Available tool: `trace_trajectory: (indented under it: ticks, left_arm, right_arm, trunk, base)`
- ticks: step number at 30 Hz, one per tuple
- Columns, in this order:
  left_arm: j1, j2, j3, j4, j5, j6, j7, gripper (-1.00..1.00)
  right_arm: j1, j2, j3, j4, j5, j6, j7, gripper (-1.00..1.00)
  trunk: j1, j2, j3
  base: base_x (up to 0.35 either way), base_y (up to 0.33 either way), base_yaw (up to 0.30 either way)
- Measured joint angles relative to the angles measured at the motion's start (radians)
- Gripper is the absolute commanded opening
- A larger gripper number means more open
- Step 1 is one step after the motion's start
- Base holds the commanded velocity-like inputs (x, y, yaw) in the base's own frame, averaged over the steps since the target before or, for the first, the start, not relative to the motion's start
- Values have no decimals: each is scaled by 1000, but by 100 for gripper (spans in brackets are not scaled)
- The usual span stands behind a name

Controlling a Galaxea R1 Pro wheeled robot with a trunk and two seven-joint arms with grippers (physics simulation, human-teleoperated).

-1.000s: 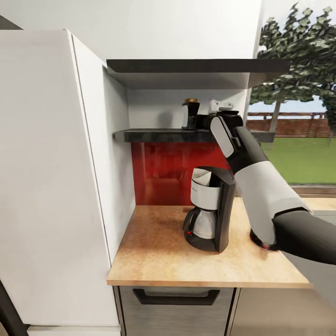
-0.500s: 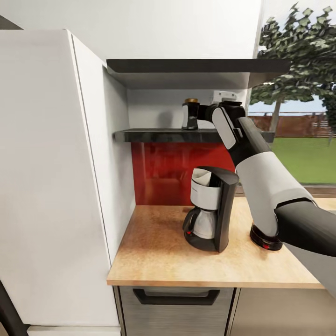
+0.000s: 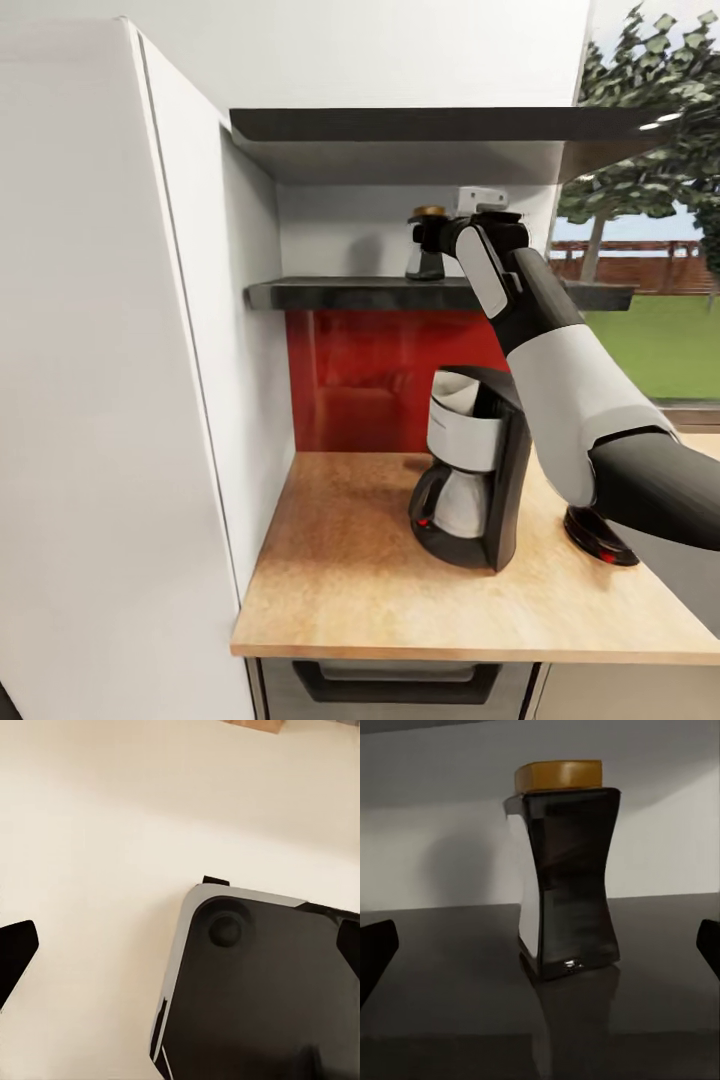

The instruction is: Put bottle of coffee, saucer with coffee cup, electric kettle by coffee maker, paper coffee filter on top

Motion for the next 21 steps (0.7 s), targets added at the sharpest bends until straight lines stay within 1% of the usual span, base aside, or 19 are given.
trace_trajectory:
  ticks: [4, 9, 12, 21]
  left_arm:
    - [0, 0, 0, 0, 0, 0, 0, 100]
    - [0, 0, 0, 0, 0, 0, 1, 100]
    - [0, 0, -1, 0, 0, 0, 1, 100]
    - [0, 0, -1, 0, 0, 0, 1, 100]
  right_arm:
    - [0, 0, 0, 1, 0, 0, 0, 100]
    - [0, 0, 0, 1, 0, 0, 1, 100]
    - [0, 0, 0, 1, 0, 0, 1, 100]
    - [1, 0, 0, 1, 0, 0, 0, 100]
  trunk:
    - [0, 0, 0]
    - [0, 0, 0]
    - [0, 0, 0]
    - [0, 0, 0]
  base:
    - [315, 154, 0]
    - [316, 10, 0]
    - [115, -13, 0]
    - [37, -5, 0]
